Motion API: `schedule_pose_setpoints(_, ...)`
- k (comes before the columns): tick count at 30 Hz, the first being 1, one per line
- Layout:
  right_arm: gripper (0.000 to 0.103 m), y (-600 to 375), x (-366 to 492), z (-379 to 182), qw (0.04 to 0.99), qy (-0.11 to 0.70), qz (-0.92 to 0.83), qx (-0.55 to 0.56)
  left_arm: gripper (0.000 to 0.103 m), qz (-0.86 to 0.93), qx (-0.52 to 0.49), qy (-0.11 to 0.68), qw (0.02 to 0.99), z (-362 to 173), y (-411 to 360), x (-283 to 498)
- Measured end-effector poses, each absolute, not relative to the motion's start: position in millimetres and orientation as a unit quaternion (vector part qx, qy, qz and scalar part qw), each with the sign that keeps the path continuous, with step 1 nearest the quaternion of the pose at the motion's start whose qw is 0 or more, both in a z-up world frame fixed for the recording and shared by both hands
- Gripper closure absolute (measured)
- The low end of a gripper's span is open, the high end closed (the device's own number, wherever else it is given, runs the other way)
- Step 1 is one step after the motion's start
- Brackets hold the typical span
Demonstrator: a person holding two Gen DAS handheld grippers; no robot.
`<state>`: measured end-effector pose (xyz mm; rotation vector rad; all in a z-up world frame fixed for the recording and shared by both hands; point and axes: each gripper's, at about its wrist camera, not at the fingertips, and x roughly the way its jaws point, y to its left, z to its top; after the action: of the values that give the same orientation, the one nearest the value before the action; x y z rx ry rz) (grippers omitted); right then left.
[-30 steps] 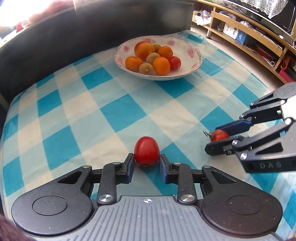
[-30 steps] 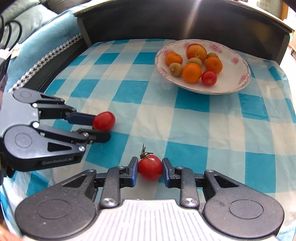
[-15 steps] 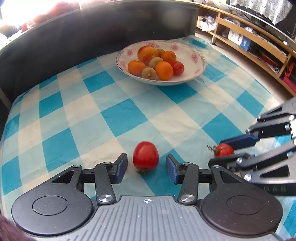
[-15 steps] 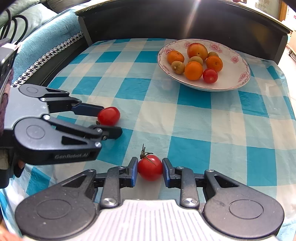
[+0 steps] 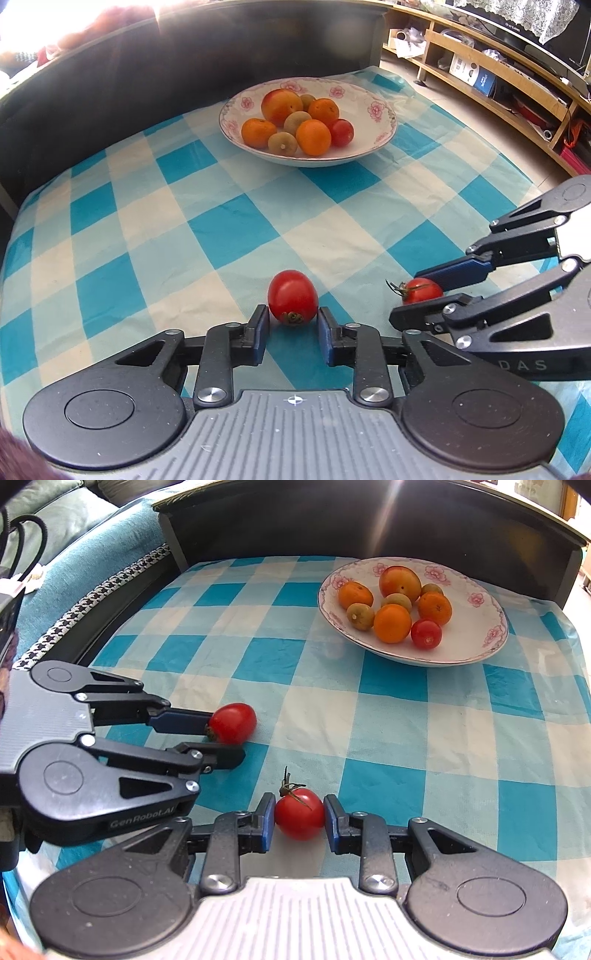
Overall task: Organize fruits
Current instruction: 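Lift and carry both red tomatoes over the white bowl with both grippers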
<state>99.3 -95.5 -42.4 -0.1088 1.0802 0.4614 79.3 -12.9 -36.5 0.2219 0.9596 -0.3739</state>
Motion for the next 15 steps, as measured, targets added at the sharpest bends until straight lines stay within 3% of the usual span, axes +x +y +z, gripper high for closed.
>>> schedule_pose_setpoints(15,0.071,-89.9,96.0,-42.6,0.834,0.503,0.215,-0.074,0.068,-0.169,0.083,0.46,0.868,-30.1,1.9,67.4)
